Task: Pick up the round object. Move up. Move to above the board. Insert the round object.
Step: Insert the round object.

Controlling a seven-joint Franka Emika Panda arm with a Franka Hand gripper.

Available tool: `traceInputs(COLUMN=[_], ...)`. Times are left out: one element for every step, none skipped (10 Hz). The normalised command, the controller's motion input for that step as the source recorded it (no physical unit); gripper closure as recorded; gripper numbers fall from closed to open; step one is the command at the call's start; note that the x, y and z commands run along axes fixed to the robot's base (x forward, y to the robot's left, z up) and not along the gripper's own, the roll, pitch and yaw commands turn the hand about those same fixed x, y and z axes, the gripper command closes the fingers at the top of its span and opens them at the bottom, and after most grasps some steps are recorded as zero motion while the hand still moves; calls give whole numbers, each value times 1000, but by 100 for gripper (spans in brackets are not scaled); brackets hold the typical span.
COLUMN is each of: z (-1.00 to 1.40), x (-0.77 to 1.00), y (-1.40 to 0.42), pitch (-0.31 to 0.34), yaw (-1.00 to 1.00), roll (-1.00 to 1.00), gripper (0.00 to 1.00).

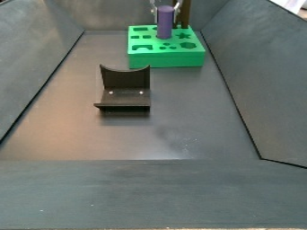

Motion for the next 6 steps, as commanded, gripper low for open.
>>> traceInputs(z=[-600, -514, -474, -337, 0, 0], x=[-17, 0, 0, -111, 54, 0], y=[-71, -140, -157, -114, 0, 0], pitch=[-90, -96, -94, -127, 79, 0], yaw=[254, 343, 366, 114, 0, 0], roll=[331, 366, 379, 276, 0, 0], gripper=[100, 100, 100, 100, 100, 100])
